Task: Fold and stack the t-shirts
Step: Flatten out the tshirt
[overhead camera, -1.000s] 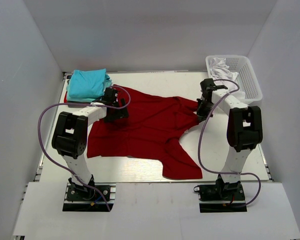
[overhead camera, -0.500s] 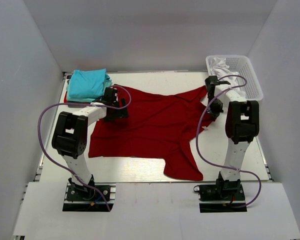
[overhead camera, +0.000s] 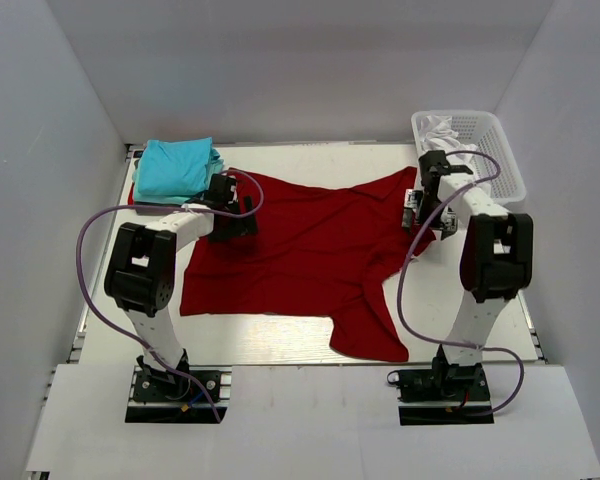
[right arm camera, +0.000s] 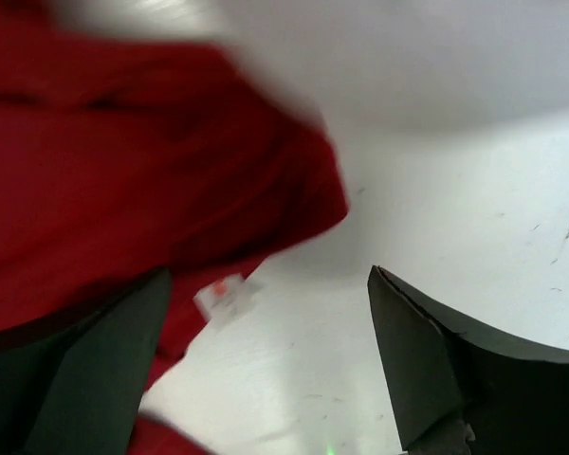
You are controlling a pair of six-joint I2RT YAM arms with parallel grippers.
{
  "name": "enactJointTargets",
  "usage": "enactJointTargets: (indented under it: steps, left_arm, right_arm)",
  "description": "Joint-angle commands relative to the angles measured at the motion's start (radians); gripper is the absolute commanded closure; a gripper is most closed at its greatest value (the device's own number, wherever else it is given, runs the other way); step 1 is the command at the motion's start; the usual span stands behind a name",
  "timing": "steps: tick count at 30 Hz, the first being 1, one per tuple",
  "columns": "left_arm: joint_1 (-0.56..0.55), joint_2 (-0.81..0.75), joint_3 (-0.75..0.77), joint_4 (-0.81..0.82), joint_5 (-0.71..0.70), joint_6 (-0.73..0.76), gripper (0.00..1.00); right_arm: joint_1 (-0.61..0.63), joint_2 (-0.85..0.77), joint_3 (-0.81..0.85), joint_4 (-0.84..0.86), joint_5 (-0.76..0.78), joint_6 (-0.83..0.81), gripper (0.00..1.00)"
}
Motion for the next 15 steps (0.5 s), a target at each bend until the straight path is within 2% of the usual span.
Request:
enactJointTargets:
  steps: [1, 4, 6, 7, 8, 10, 12, 15]
  left_arm:
    - [-0.009, 0.005, 0.041, -0.004, 0.016, 0.009, 0.0]
    - [-0.009, 0.005, 0.041, -0.004, 0.025, 0.0, 0.0]
    - [-0.009, 0.005, 0.041, -0.004, 0.025, 0.0, 0.0]
    - [-0.009, 0.005, 0.041, -0.013, 0.025, 0.0, 0.0]
    - [-0.009, 0.005, 0.041, -0.013, 0.025, -0.009, 0.0]
    - [-0.009, 0.005, 0.041, -0.022, 0.025, -0.009, 0.0]
    - [-0.009, -0.006, 0.041, -0.022, 0.036, 0.0, 0.0]
    - [-0.009, -0.006, 0.032, -0.022, 0.036, 0.0, 0.0]
  right_arm:
    - [0.037, -0.141, -0.034, 0.016, -0.105, -0.003, 0.1]
    - [0.118, -0.213, -0.072, 0.025, -0.2, 0.022, 0.1]
    - [0.224, -0.216, -0.079, 0.019, -0.194, 0.065, 0.1]
    - [0.304, -0.201, -0.073, 0.001, -0.161, 0.091, 0.1]
    - [0.331, -0.169, -0.047, -0.013, -0.139, 0.099, 0.1]
    - [0.407, -0.125, -0.019, -0.077, 0.035, 0.154, 0.1]
    - [0.44, -0.077, 0.007, -0.143, 0.143, 0.218, 0.1]
    - [0.518, -0.022, 0.059, -0.186, 0.225, 0.255, 0.1]
